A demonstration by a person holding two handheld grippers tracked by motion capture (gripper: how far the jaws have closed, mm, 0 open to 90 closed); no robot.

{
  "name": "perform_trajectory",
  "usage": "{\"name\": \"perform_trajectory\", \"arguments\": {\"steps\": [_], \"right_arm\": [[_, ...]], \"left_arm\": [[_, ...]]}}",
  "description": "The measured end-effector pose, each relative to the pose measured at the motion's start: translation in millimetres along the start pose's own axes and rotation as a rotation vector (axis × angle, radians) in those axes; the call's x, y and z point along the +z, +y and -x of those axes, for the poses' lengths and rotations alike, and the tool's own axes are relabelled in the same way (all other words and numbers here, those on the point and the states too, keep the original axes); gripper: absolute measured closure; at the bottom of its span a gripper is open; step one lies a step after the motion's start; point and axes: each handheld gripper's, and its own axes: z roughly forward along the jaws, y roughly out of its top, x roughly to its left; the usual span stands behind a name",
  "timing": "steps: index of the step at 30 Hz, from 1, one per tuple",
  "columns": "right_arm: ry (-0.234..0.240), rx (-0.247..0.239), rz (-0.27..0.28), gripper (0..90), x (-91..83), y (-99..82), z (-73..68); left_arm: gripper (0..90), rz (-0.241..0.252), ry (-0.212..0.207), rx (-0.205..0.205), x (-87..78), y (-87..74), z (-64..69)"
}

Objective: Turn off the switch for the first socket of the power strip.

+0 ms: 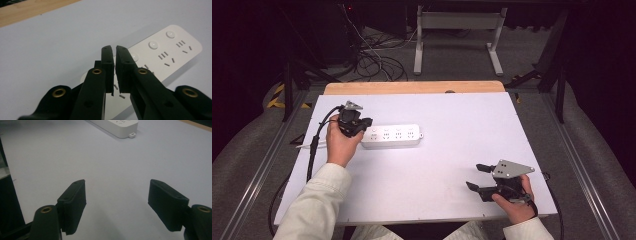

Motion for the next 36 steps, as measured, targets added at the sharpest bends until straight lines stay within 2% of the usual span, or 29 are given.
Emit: {"name": "perform_trajectory", "arguments": {"steps": [4,5,6,7,8,10,14,18,23,28,30,33,36], "right_arm": [[0.001,0.001,0.000,31.0,0.7,0.2,0.9],[0.000,0.001,0.000,31.0,0.8,0.4,0.9],[0.001,0.001,0.000,31.0,0.8,0.7,0.7],[0.002,0.000,0.000,31.0,1.1,1.1,0.5],[0.002,0.000,0.000,31.0,1.1,1.1,0.5],[0.002,-0.001,0.000,30.9,1.6,1.3,0.3],[0.001,0.000,0.003,30.9,1.0,1.3,0.5],[0.000,0.001,0.005,30.9,0.5,1.3,0.8],[-0.001,-0.001,0.004,30.9,0.6,1.5,0.4],[-0.003,-0.002,0.006,30.8,0.3,1.7,0.1],[-0.003,-0.005,0.008,30.8,0.1,1.7,0.0],[-0.003,-0.009,0.017,30.8,-0.5,2.1,-0.6],[-0.003,-0.008,0.020,30.8,-1.0,2.2,-0.9]], "left_arm": [[82.3,0.027,-0.024,-0.001,-9.3,3.9,3.7],[78.1,0.027,-0.023,0.001,-10.7,4.8,4.6],[70.5,0.023,-0.037,-0.006,-11.3,5.0,6.3],[61.5,0.021,-0.035,0.003,-12.8,5.1,7.6],[61.5,0.024,-0.044,0.008,-14.5,4.9,9.5],[55.8,0.033,-0.055,0.015,-19.3,4.9,12.8],[49.7,0.078,-0.079,0.022,-31.1,6.6,18.0],[47.7,0.104,-0.109,0.030,-41.1,7.4,22.7],[45.0,0.126,-0.118,0.059,-54.5,6.3,29.3],[42.4,0.155,-0.150,0.083,-72.1,3.4,37.5],[42.6,0.174,-0.164,0.092,-79.2,0.9,41.0],[42.7,0.196,-0.208,0.090,-86.1,-5.6,46.3],[42.2,0.205,-0.233,0.110,-92.2,-14.0,52.8]]}}
